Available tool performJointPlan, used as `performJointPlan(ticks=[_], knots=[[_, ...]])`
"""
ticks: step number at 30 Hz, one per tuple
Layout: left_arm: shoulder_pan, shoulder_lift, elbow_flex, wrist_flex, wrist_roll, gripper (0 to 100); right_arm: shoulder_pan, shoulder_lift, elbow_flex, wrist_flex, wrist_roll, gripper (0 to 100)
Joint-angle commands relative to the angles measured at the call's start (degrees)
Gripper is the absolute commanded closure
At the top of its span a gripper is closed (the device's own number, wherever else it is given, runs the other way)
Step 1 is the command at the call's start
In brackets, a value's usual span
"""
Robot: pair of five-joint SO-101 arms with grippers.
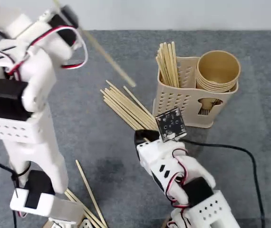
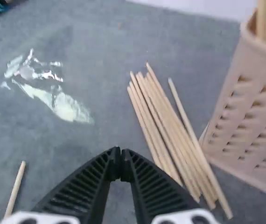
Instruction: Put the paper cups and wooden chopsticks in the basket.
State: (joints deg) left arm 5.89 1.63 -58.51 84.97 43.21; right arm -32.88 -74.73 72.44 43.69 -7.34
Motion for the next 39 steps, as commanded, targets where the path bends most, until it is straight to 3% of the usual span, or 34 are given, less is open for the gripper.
performJointPlan(ticks=[1, 15, 24, 30, 39], knots=[[3.7, -2.2, -0.4, -6.6, 2.4, 99, -0.6, -1.3, 4.1, -5.8, -1.5, 99.0], [7.9, 4.7, 11.2, -26.4, 2.2, 99, 2.2, -1.3, 10.6, -9.3, -1.4, 99.0], [13.2, 7.1, 15.5, -27.2, 1.8, 99, 2.2, -1.3, 10.7, -9.2, -1.4, 99.0], [15.1, 7.1, 20.0, -27.3, -7.7, 97, 2.2, -1.3, 10.7, -9.2, -1.3, 99.0], [15.3, 6.7, 21.2, -26.7, -7.6, 89, 2.3, -1.3, 11.9, -9.5, -1.1, 99.0]])
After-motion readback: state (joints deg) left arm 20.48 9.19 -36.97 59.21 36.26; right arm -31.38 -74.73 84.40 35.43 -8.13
